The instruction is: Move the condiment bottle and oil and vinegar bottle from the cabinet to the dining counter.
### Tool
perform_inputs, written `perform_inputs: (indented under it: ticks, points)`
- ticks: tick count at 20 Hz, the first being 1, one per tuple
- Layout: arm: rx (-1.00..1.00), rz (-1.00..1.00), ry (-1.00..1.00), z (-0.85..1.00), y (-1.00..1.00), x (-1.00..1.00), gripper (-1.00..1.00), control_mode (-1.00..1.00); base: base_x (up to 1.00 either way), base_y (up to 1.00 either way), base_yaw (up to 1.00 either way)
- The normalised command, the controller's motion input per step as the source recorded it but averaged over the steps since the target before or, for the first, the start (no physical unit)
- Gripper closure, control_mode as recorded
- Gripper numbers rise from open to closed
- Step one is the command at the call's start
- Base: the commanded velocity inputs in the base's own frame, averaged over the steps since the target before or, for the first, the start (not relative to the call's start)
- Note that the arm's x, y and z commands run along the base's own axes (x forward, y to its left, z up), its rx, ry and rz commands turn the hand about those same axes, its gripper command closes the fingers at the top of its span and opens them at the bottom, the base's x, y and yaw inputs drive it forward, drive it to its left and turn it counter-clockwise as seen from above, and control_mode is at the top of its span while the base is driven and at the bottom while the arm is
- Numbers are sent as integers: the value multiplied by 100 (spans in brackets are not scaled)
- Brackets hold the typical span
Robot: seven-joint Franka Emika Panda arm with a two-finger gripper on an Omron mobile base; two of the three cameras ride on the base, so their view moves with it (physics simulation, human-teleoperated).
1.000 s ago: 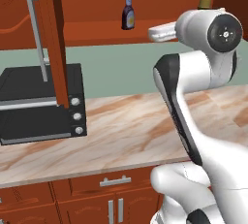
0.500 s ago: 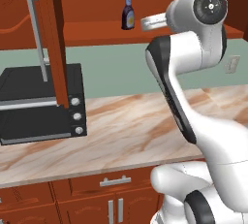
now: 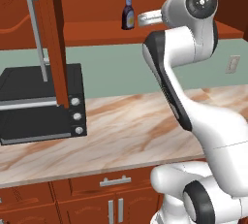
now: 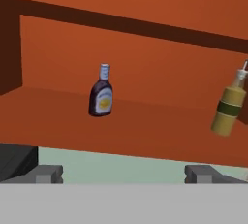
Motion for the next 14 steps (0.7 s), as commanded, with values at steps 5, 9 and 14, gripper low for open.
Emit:
perform_inputs:
  ticks: [5,9,14]
  points:
    - [6,-2,0,0,5,38,-100,-100,0,0,0]
    - [0,0,0,0,6,36,-100,-100,0,0,0]
    - [0,0,1,0,11,35,-100,-100,0,0,0]
